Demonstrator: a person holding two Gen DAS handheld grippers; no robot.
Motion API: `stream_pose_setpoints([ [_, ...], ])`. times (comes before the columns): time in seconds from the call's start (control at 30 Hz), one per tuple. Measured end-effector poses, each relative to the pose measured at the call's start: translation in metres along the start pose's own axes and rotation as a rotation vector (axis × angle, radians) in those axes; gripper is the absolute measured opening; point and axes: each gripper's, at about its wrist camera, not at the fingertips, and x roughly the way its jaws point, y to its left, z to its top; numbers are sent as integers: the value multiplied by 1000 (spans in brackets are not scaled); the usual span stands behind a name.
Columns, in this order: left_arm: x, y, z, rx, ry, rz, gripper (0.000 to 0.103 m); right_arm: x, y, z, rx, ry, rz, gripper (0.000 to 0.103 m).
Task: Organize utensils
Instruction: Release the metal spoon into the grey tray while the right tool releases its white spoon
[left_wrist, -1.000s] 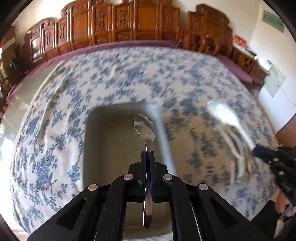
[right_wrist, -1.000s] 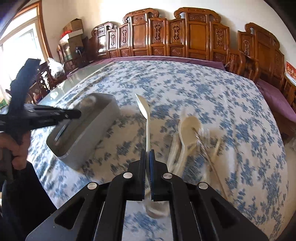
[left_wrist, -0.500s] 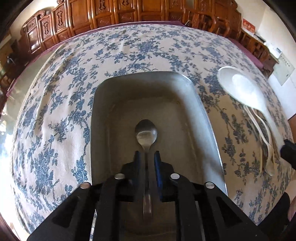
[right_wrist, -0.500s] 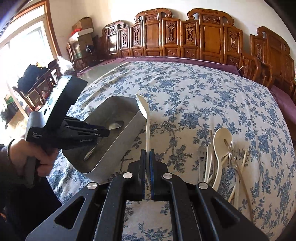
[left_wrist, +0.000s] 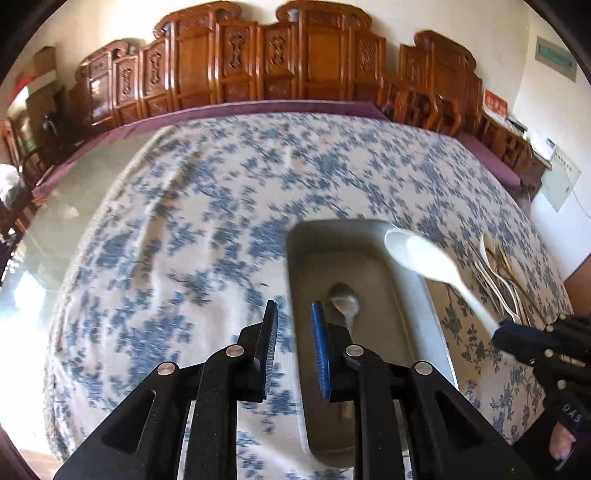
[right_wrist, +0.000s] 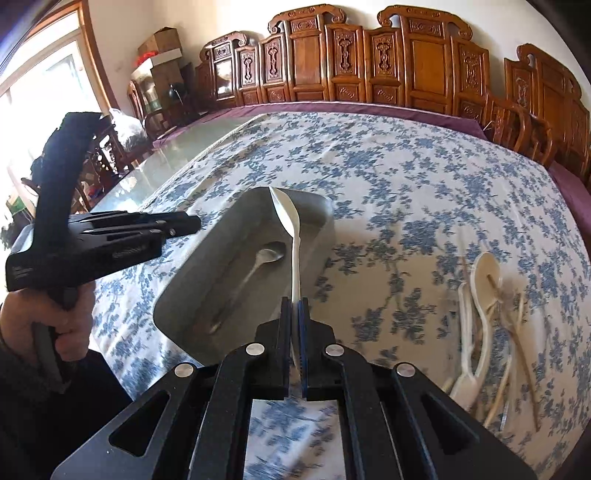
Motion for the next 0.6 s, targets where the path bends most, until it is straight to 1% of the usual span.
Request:
stream_pose_setpoints([
  [0.17, -7, 24, 0, -21, -26, 17, 17, 18, 21, 11, 13, 28, -1, 5],
  [0.27, -4, 40, 0, -44, -19, 17, 17, 30, 29, 17, 26, 45, -18, 5],
  [0.43, -7, 58, 2, -75, -31, 20, 17, 57, 39, 24, 53, 110, -65, 5],
  [0.53, -8, 61, 2, -82, -35, 22, 17, 65, 45, 25, 58, 116, -58, 5],
  [0.6, -8, 62, 2, -80, -37, 25, 17, 68, 50, 26, 56, 117, -19, 9],
])
